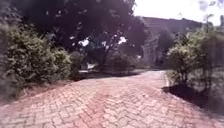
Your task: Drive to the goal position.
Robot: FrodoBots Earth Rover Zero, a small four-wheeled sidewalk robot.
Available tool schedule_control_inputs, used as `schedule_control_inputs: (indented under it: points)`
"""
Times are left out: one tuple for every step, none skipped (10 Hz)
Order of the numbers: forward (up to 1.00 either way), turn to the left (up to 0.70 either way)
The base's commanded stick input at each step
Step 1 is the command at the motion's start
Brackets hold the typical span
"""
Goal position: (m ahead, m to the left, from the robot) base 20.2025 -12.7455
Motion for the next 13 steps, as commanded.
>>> schedule_control_inputs:
  points:
    - [0.70, -0.11]
    - [0.70, -0.35]
    - [0.70, -0.35]
    - [0.70, -0.35]
    - [0.70, -0.35]
    - [0.70, -0.35]
    - [0.70, -0.35]
    - [0.70, -0.35]
    - [0.70, -0.35]
    - [0.70, -0.35]
    - [0.70, -0.35]
    - [0.70, -0.35]
    - [0.70, -0.35]
